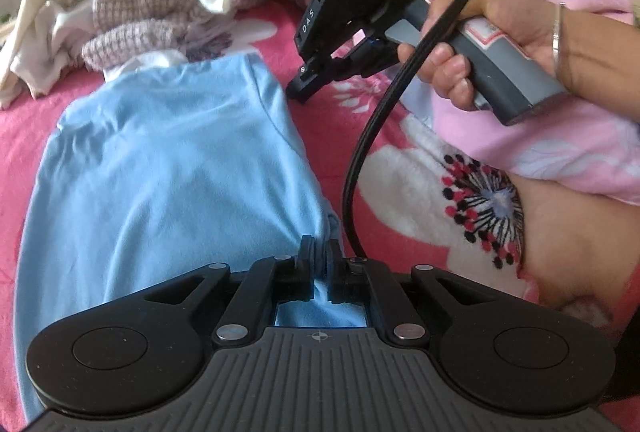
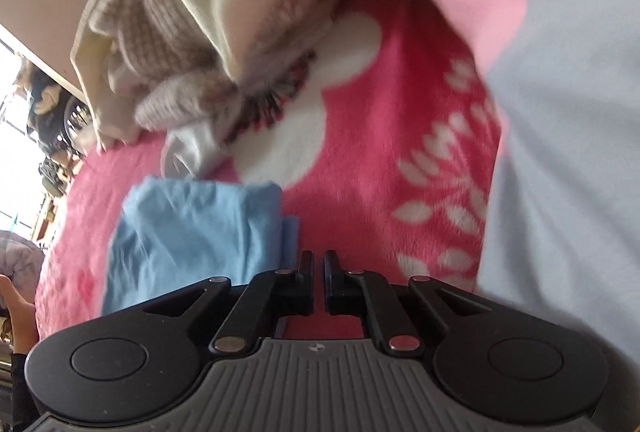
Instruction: Fold clothes
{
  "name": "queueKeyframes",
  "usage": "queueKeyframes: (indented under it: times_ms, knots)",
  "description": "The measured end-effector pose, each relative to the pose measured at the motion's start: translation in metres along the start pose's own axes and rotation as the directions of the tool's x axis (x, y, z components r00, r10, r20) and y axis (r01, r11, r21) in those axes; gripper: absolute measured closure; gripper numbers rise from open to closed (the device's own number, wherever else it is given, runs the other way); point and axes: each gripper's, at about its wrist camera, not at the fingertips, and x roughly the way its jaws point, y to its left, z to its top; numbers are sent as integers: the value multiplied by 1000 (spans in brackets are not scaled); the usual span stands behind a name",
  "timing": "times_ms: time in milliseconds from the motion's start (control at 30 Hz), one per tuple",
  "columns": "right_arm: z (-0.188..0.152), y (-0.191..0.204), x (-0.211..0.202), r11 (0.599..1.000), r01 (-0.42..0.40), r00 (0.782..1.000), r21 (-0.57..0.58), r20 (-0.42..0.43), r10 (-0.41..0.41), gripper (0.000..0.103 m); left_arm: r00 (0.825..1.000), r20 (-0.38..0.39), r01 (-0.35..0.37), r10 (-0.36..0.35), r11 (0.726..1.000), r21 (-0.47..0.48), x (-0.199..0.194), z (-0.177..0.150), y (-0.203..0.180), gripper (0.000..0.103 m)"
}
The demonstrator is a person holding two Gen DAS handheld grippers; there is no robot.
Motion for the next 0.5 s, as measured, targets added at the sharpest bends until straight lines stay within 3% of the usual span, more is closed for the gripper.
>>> queueKeyframes:
  times_ms: [33,233,333,433,500]
  knots:
    - [0,2,-6,1000,-12,1000,-9,25,12,96,1000,14,5,-5,1000,-6,-7,-1,3,81]
    - [-5,25,-52,989,-107,980,-103,154,122,95,994,101,54,-47,997,-63,-56,-12,24,53]
    - [-10,44,-78,977,-141,968,-162,184,170,95,991,127,67,-52,990,-122,-87,-20,40,49]
    - [-12,70,-98,956,-154,964,-251,175,202,82,991,121,74,-50,977,-199,-118,-34,64,49]
    - [-19,88,-102,938,-147,970,-315,141,200,78,995,91,56,-34,967,-248,-136,-48,83,49]
